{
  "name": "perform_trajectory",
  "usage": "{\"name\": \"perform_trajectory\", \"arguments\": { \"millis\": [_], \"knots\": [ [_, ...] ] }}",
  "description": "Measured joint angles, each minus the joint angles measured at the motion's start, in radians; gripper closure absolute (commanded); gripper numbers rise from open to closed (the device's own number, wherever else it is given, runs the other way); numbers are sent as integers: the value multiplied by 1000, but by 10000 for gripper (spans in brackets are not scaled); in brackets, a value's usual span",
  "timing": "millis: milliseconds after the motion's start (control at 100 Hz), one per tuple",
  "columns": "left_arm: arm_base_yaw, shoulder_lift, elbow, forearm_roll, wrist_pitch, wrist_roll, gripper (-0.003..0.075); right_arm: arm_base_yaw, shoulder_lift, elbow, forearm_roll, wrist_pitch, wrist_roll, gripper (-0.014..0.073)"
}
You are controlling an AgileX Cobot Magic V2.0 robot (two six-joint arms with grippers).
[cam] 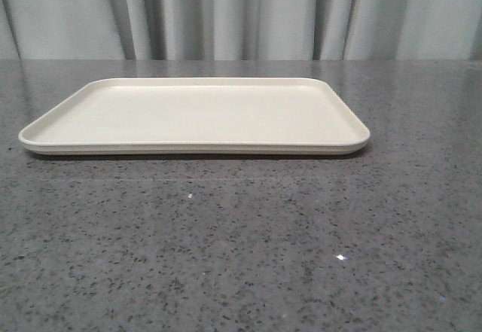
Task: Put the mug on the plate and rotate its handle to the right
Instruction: 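Lift the white mug with the left gripper and carry it over the tray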
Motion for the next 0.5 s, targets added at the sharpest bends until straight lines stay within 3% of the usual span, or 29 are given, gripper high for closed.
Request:
{"name": "perform_trajectory", "arguments": {
  "millis": [500],
  "knots": [
    [0, -28, -75, -27, 6, 52, 740, 0, 0, 0, 0, 5, 0, 43]
  ]
}}
